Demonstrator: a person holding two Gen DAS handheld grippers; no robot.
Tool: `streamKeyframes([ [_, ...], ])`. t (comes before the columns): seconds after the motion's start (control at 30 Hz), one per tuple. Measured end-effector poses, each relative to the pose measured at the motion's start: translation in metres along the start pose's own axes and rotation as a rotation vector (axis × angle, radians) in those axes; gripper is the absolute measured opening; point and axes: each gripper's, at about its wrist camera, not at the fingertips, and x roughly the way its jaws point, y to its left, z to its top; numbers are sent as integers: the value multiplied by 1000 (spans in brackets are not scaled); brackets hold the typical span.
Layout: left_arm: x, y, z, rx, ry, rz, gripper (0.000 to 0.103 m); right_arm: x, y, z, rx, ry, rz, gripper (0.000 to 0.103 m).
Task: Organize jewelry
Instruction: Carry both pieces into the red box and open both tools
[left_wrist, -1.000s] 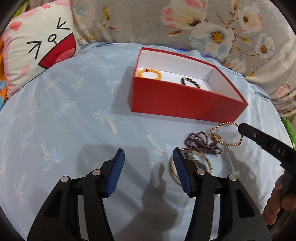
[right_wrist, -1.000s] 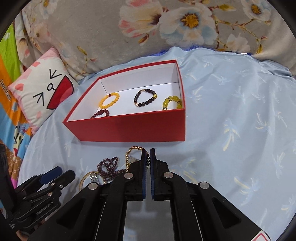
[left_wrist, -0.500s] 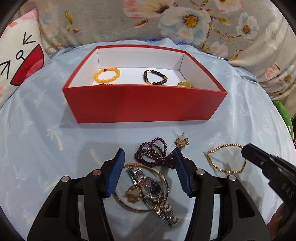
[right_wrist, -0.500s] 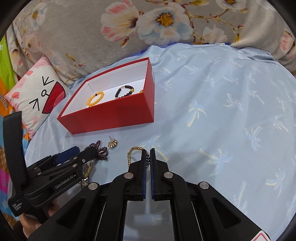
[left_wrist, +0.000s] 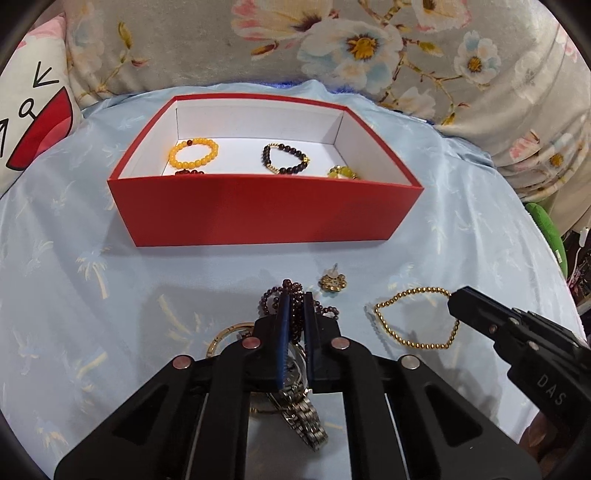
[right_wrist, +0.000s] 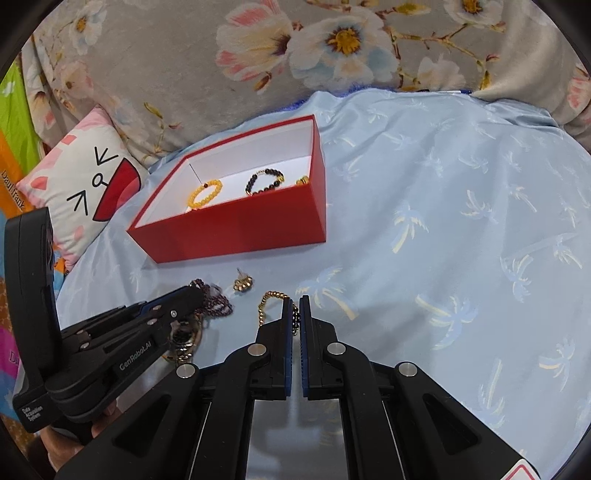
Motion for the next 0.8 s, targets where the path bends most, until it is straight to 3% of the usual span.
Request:
streamKeyframes([
  [0.27,-40,7,12,-26,-54,-32,7,-34,9,18,-16,-82,15,3],
  [0.5,-74,18,44,-4,-126,32,7,-59,26,52,-67,-162,32,3],
  [0.8,-75,37,91,-18,-184,62,7,-39,51,102,-116,-193,75,3],
])
